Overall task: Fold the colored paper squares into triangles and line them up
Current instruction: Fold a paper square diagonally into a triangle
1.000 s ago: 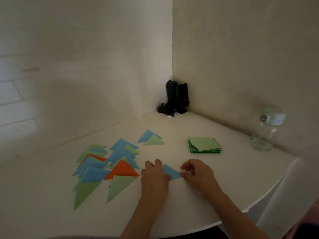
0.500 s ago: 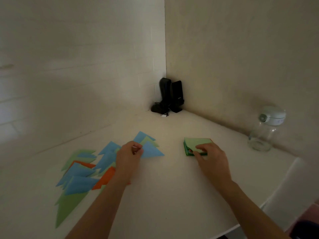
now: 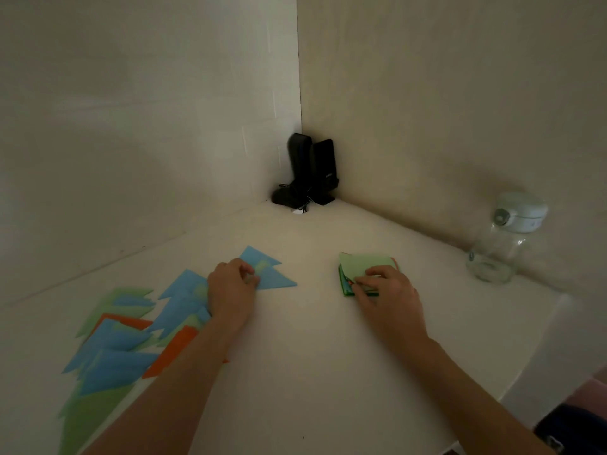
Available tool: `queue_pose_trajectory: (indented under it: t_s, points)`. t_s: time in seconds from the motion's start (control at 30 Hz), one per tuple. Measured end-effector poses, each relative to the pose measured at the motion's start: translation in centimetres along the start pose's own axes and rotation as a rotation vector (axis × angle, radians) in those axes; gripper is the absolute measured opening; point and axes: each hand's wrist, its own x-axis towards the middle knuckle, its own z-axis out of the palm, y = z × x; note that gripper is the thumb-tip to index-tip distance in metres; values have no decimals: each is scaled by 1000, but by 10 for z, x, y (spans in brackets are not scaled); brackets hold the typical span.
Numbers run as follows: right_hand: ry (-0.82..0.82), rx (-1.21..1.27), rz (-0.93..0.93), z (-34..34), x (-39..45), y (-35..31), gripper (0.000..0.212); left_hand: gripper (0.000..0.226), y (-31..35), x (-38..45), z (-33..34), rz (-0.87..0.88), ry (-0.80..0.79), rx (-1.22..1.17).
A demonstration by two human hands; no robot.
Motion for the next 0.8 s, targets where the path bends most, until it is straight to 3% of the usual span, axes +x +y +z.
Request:
queue_pose_trajectory:
  t_s: [0.23,0.37,0.5,0.67,0.8]
  points:
    - [41,16,39,-1,-1,-5,11,18,19,-30,-10,243,116,-79]
    - [112,-24,30,-9,-5,-7,8,16,27,-65,-11,259,-27,-169]
    - [161,19,27,-28,-8,-13,12,18,21,-93,-12,289,-205,-109]
    - [276,72,-189,-45,-30,-35,9,20,20,-114,-22,394,-205,-151]
    - [216,119,-358,-36,-62,-57,10,40,17,-132,-29,474,-139,-175]
